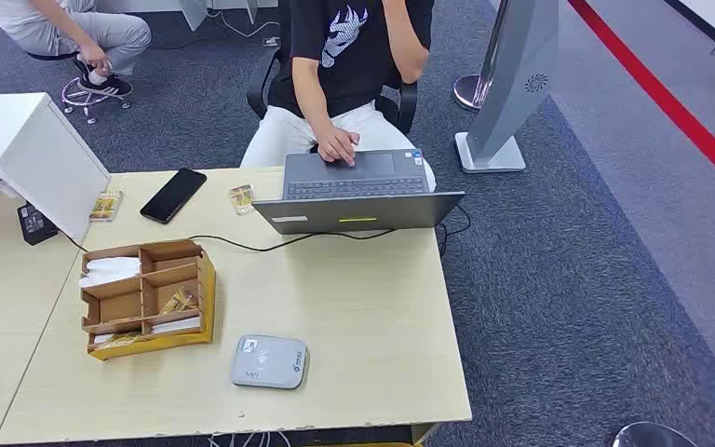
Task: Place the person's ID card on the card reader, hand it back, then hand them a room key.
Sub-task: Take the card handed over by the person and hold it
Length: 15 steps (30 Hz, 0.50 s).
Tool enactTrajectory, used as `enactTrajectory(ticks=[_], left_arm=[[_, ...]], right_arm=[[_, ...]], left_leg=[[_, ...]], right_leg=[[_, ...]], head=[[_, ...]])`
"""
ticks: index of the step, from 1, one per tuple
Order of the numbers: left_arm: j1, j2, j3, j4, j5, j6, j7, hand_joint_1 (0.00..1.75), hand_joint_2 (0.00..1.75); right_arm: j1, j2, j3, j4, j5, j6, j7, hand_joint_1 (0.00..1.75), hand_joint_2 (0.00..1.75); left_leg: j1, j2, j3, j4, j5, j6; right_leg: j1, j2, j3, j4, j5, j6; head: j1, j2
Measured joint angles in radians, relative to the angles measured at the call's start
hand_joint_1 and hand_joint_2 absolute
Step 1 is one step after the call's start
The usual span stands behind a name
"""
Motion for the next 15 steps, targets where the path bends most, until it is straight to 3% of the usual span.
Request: enactTrajectory(ticks=[12, 15], left_arm=[[-0.088, -0.053, 0.279, 0.000, 0.107, -0.020, -0.100, 0.00, 1.75], [-0.110, -0.068, 0.355, 0.000, 0.144, -0.038, -0.139, 0.00, 1.75]], right_arm=[[-0.037, 0.009, -0.195, 0.046, 0.031, 0.053, -0.057, 0.00, 1.75], [-0.046, 0.015, -0.242, 0.057, 0.041, 0.084, -0.091, 0.00, 0.44]], left_leg=[[0.000, 0.000, 0.000, 0.000, 0.000, 0.000], [0.000, 0.000, 0.000, 0.000, 0.000, 0.000]], right_leg=[[0.000, 0.000, -0.001, 0.000, 0.000, 0.000], [0.000, 0.000, -0.001, 0.000, 0.000, 0.000]], head=[[0.000, 0.000], [0.000, 0.000]])
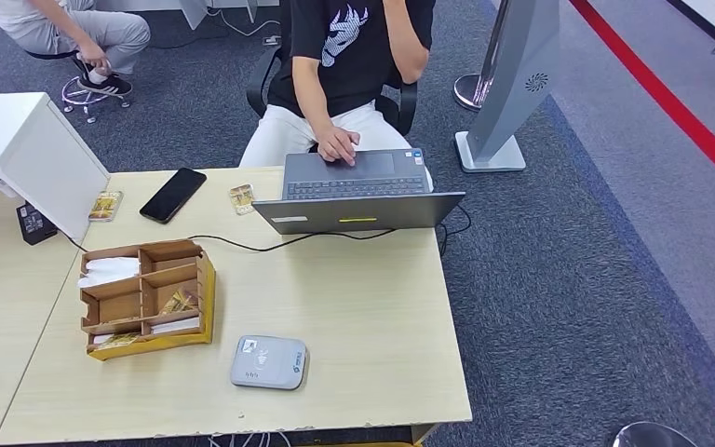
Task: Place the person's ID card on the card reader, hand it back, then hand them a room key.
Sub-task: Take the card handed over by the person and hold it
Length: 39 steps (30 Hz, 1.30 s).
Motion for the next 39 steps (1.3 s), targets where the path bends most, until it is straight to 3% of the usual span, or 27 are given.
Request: enactTrajectory(ticks=[1, 5, 9, 15, 23, 29, 32, 34, 36, 39], left_arm=[[-0.008, -0.004, 0.024, 0.000, 0.012, -0.006, -0.013, 0.00, 1.75], [-0.034, -0.022, 0.119, 0.002, 0.064, -0.028, -0.065, 0.00, 1.75], [-0.056, -0.039, 0.212, 0.003, 0.130, -0.038, -0.117, 0.00, 1.75], [-0.067, -0.053, 0.331, 0.005, 0.234, -0.084, -0.176, 0.00, 1.75], [-0.072, -0.057, 0.448, 0.012, 0.402, -0.249, -0.250, 0.00, 1.75], [-0.077, -0.059, 0.492, 0.019, 0.486, -0.322, -0.306, 0.00, 1.75], [-0.089, -0.059, 0.497, 0.020, 0.490, -0.315, -0.384, 0.00, 1.75], [-0.077, -0.061, 0.494, 0.002, 0.462, -0.368, -0.439, 0.00, 1.75], [-0.016, -0.077, 0.495, -0.089, 0.428, -0.513, -0.402, 0.00, 1.75], [0.093, -0.127, 0.546, -0.340, 0.419, -0.682, -0.227, 0.00, 1.75]], right_arm=[[-0.003, 0.002, -0.015, 0.004, 0.004, 0.010, -0.011, 0.00, 0.00], [-0.015, 0.007, -0.075, 0.018, 0.015, 0.053, -0.058, 0.00, 0.00], [-0.031, 0.009, -0.140, 0.030, 0.019, 0.092, -0.100, 0.00, 1.75], [-0.059, 0.009, -0.264, 0.041, -0.028, 0.132, -0.133, 0.00, 1.75], [-0.104, 0.019, -0.395, 0.045, -0.070, 0.137, -0.187, 0.00, 1.75], [-0.120, 0.029, -0.449, 0.048, -0.087, 0.167, -0.206, 0.00, 1.75], [-0.125, 0.039, -0.460, 0.049, -0.085, 0.209, -0.216, 0.00, 1.75], [-0.127, 0.052, -0.478, 0.046, -0.125, 0.216, -0.251, 0.00, 1.75], [-0.117, 0.071, -0.522, 0.034, -0.188, 0.224, -0.297, 0.00, 1.75], [-0.079, 0.097, -0.597, 0.000, -0.201, 0.262, -0.327, 0.00, 1.75]], left_leg=[[0.000, 0.000, 0.000, 0.000, 0.000, 0.000], [0.000, 0.000, 0.000, 0.000, 0.000, 0.000], [0.000, 0.000, 0.000, 0.000, 0.000, 0.000], [0.000, 0.000, 0.000, 0.000, 0.000, 0.000], [0.000, 0.000, 0.000, 0.000, 0.000, 0.000], [0.000, 0.000, 0.000, 0.000, 0.000, 0.000], [0.000, 0.000, 0.000, 0.000, 0.000, 0.000], [0.000, 0.000, 0.000, 0.000, 0.000, 0.000], [0.000, 0.003, 0.003, 0.000, -0.003, -0.002], [0.000, 0.005, 0.004, 0.000, -0.005, -0.002]], right_leg=[[0.000, 0.000, 0.000, 0.000, 0.000, 0.000], [0.000, 0.000, 0.000, 0.000, 0.000, 0.000], [0.000, 0.000, 0.000, 0.000, 0.000, 0.000], [0.000, 0.000, 0.000, 0.000, 0.000, 0.000], [0.000, 0.000, 0.000, 0.000, 0.000, 0.000], [0.000, 0.000, 0.000, 0.000, 0.000, 0.000], [0.000, 0.000, 0.000, 0.000, 0.000, 0.000], [0.000, 0.001, 0.001, 0.000, 0.000, 0.000], [0.000, 0.004, 0.002, 0.001, -0.001, -0.001], [0.000, 0.007, 0.002, 0.001, -0.003, -0.002]], head=[[0.000, 0.000], [0.000, 0.000], [0.000, 0.000], [0.000, 0.000], [0.000, 0.000], [0.000, 0.000], [0.000, 0.000], [0.000, 0.000], [0.000, 0.000], [-0.002, 0.000]])
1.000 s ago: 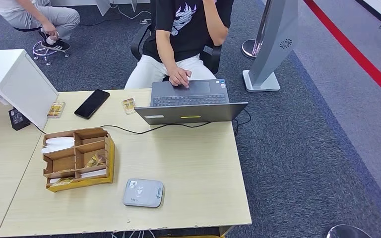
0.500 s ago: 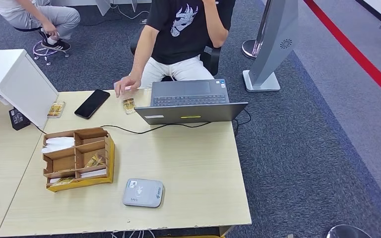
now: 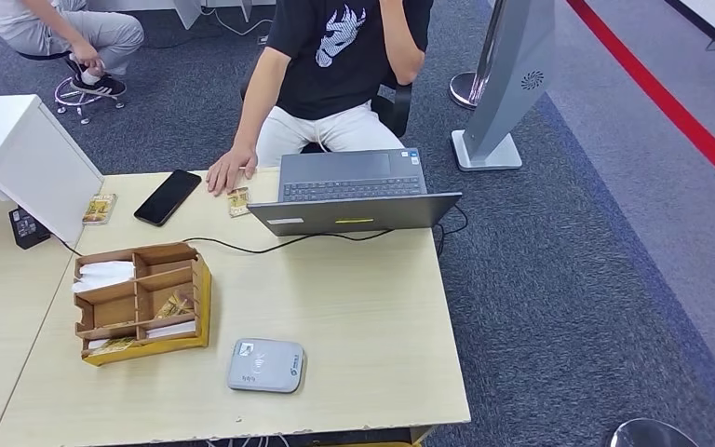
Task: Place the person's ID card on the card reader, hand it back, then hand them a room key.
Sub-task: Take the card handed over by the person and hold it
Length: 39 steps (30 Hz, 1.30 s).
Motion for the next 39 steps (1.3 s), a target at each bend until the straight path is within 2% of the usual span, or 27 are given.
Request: enactTrajectory(ticks=[2, 5, 9, 11, 16, 22, 25, 28, 32, 33, 35, 37, 39], left_arm=[[0.050, -0.029, 0.031, -0.159, -0.004, -0.021, 0.029, 0.00, 1.75], [0.084, -0.057, 0.035, -0.345, -0.058, -0.057, -0.038, 0.00, 1.75], [0.068, -0.073, 0.071, -0.487, -0.187, -0.209, -0.100, 0.00, 1.75], [0.051, -0.075, 0.105, -0.528, -0.259, -0.266, -0.139, 0.00, 1.75], [0.019, -0.037, 0.171, -0.548, -0.430, -0.314, -0.281, 0.00, 1.75], [-0.005, 0.002, 0.204, -0.549, -0.490, -0.348, -0.295, 0.00, 1.75], [-0.010, 0.008, 0.205, -0.573, -0.517, -0.356, -0.296, 0.00, 1.75], [0.010, -0.031, 0.164, -0.675, -0.503, -0.278, -0.298, 0.00, 1.75], [0.062, -0.071, 0.060, -0.786, -0.470, -0.153, -0.299, 0.00, 1.75], [0.086, -0.077, 0.026, -0.827, -0.469, -0.095, -0.299, 0.00, 1.75], [0.164, -0.090, -0.088, -0.946, -0.500, 0.091, -0.297, 0.00, 1.75], [0.235, -0.100, -0.250, -1.076, -0.606, 0.281, -0.295, 0.00, 1.75], [0.261, -0.098, -0.395, -1.167, -0.757, 0.407, -0.286, 0.00, 1.75]], right_arm=[[0.014, 0.013, -0.037, -0.021, 0.019, 0.024, -0.008, 0.00, 1.75], [0.011, 0.027, -0.085, -0.043, 0.049, 0.080, -0.021, 0.00, 1.75], [0.000, 0.049, -0.124, -0.058, 0.087, 0.167, -0.036, 0.00, 1.75], [-0.005, 0.060, -0.137, -0.062, 0.107, 0.180, -0.045, 0.00, 1.75], [-0.016, 0.075, -0.147, -0.070, 0.202, 0.065, -0.120, 0.00, 1.75], [-0.028, 0.076, -0.145, -0.086, 0.262, -0.023, -0.166, 0.00, 1.75], [-0.036, 0.068, -0.141, -0.093, 0.304, -0.137, -0.195, 0.00, 1.75], [-0.046, 0.045, -0.141, -0.093, 0.311, -0.216, -0.192, 0.00, 1.75], [-0.053, 0.020, -0.142, -0.089, 0.319, -0.233, -0.158, 0.00, 1.75], [-0.054, 0.015, -0.142, -0.086, 0.325, -0.236, -0.145, 0.00, 1.75], [-0.054, 0.003, -0.142, -0.077, 0.334, -0.236, -0.123, 0.00, 1.75], [-0.056, -0.007, -0.145, -0.069, 0.335, -0.241, -0.112, 0.00, 1.75], [-0.064, -0.011, -0.147, -0.065, 0.346, -0.271, -0.114, 0.00, 1.75]], left_leg=[[0.000, -0.001, -0.001, 0.000, 0.000, 0.000], [0.000, -0.004, -0.002, 0.000, -0.001, 0.001], [0.000, -0.007, -0.002, 0.000, 0.001, 0.002], [0.000, -0.006, -0.001, 0.000, 0.002, 0.001], [0.000, -0.007, 0.000, 0.000, 0.003, 0.000], [0.000, -0.006, 0.000, 0.000, 0.003, 0.000], [0.000, -0.006, 0.000, 0.000, 0.002, 0.000], [-0.001, -0.006, 0.000, 0.000, 0.002, 0.000], [-0.001, -0.006, 0.000, 0.001, 0.002, 0.001], [-0.001, -0.005, 0.001, 0.001, 0.002, 0.001], [-0.001, -0.003, 0.002, 0.001, 0.001, 0.002], [-0.002, -0.005, 0.001, 0.002, 0.001, 0.003], [-0.002, -0.010, 0.000, 0.001, 0.002, 0.004]], right_leg=[[0.000, -0.001, -0.001, 0.000, -0.001, 0.000], [0.000, -0.005, 0.000, 0.000, -0.002, 0.002], [0.000, -0.008, 0.002, 0.000, -0.002, 0.002], [0.000, -0.008, 0.003, 0.000, -0.002, 0.002], [0.000, -0.008, 0.003, 0.000, -0.001, 0.001], [0.000, -0.008, 0.003, 0.000, -0.001, 0.001], [0.000, -0.008, 0.003, 0.000, -0.001, 0.001], [-0.001, -0.007, 0.003, 0.000, -0.001, 0.002], [-0.002, -0.007, 0.003, -0.001, 0.000, 0.003], [-0.002, -0.006, 0.003, -0.001, 0.000, 0.002], [-0.002, -0.003, 0.002, -0.001, 0.000, 0.002], [-0.002, -0.005, 0.003, -0.001, -0.001, 0.003], [-0.002, -0.011, 0.004, -0.001, -0.001, 0.004]], head=[[0.000, 0.000], [0.001, 0.000], [0.002, 0.000], [0.002, 0.000], [0.001, 0.000], [0.002, 0.000], [0.002, 0.000], [0.002, 0.000], [0.003, 0.000], [0.003, 0.000], [0.002, 0.000], [0.001, 0.000], [0.003, 0.000]])
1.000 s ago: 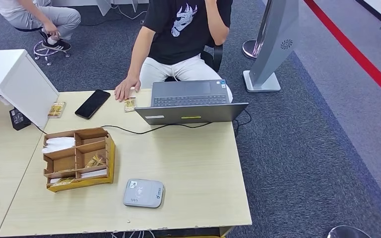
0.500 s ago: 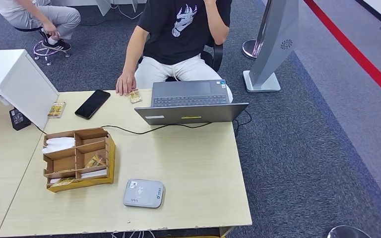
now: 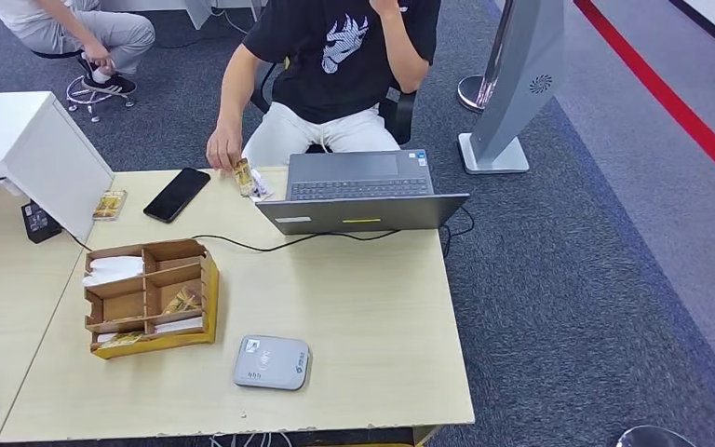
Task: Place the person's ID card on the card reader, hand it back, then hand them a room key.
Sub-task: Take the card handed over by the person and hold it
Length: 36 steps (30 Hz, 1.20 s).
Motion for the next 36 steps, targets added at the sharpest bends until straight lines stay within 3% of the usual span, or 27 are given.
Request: enactTrajectory(ticks=[3, 6, 8, 11, 14, 17, 23, 32, 33, 36], left_arm=[[0.016, 0.039, -0.159, -0.090, -0.196, 0.182, 0.079, 0.00, 1.75], [0.004, 0.131, -0.325, -0.137, -0.368, 0.342, 0.220, 0.00, 1.75], [-0.024, 0.197, -0.405, -0.141, -0.502, 0.395, 0.334, 0.00, 1.75], [-0.111, 0.300, -0.484, -0.107, -0.681, 0.400, 0.497, 0.00, 1.75], [-0.248, 0.397, -0.557, -0.004, -0.855, 0.366, 0.633, 0.00, 1.75], [-0.373, 0.465, -0.625, 0.112, -0.956, 0.331, 0.703, 0.00, 1.75], [-0.520, 0.520, -0.701, 0.290, -0.941, 0.298, 0.732, 0.00, 1.75], [-0.574, 0.546, -0.755, 0.416, -0.991, 0.295, 0.774, 0.00, 1.75], [-0.575, 0.546, -0.759, 0.426, -0.992, 0.297, 0.774, 0.05, 1.75], [-0.575, 0.547, -0.768, 0.445, -1.000, 0.303, 0.774, 1.36, 1.75]], right_arm=[[-0.015, 0.002, 0.014, 0.000, 0.053, -0.088, -0.034, 0.00, 1.75], [-0.025, 0.006, 0.040, 0.000, 0.087, -0.143, -0.057, 0.00, 1.75], [-0.033, 0.010, 0.052, 0.000, 0.081, -0.132, -0.050, 0.00, 1.75], [-0.043, 0.017, 0.058, 0.004, 0.040, -0.061, 0.011, 0.00, 1.75], [-0.054, 0.021, 0.074, 0.013, 0.046, 0.015, 0.072, 0.00, 1.75], [-0.066, 0.025, 0.119, 0.019, 0.101, -0.007, 0.070, 0.00, 1.75], [-0.083, 0.025, 0.205, 0.026, 0.143, -0.040, 0.067, 0.00, 1.75], [-0.092, 0.026, 0.274, 0.033, 0.154, -0.040, 0.058, 0.00, 1.75], [-0.093, 0.026, 0.280, 0.034, 0.152, -0.039, 0.058, 0.00, 1.75], [-0.095, 0.027, 0.294, 0.037, 0.146, -0.037, 0.057, 0.00, 1.75]], left_leg=[[0.000, 0.003, 0.002, 0.000, 0.000, 0.000], [0.001, 0.002, 0.002, 0.000, 0.002, -0.001], [0.001, 0.002, 0.002, 0.000, 0.003, -0.002], [0.001, 0.000, 0.001, 0.000, 0.005, -0.002], [0.002, -0.002, 0.000, 0.000, 0.008, -0.003], [0.001, 0.000, -0.001, -0.001, 0.010, -0.005], [0.001, 0.002, -0.002, 0.000, 0.010, -0.005], [0.001, 0.002, -0.005, 0.000, 0.010, -0.005], [0.001, 0.002, -0.005, 0.000, 0.010, -0.005], [0.001, 0.002, -0.005, 0.000, 0.010, -0.005]], right_leg=[[0.000, 0.002, 0.000, 0.000, 0.001, -0.001], [0.001, 0.001, 0.000, 0.000, 0.002, -0.002], [0.001, 0.001, 0.000, 0.000, 0.003, -0.002], [0.002, 0.000, -0.001, 0.001, 0.003, -0.002], [0.002, -0.002, -0.001, 0.001, 0.005, -0.004], [0.002, 0.000, -0.003, 0.002, 0.008, -0.004], [0.002, 0.003, -0.004, 0.001, 0.010, -0.003], [0.002, 0.003, -0.007, 0.001, 0.010, -0.003], [0.002, 0.003, -0.007, 0.001, 0.010, -0.003], [0.002, 0.003, -0.007, 0.001, 0.010, -0.003]], head=[[0.001, 0.000], [0.000, 0.000], [0.000, 0.000], [-0.001, 0.000], [-0.001, 0.000], [-0.002, 0.000], [-0.001, 0.000], [-0.002, 0.000], [-0.002, 0.000], [-0.002, 0.000]])
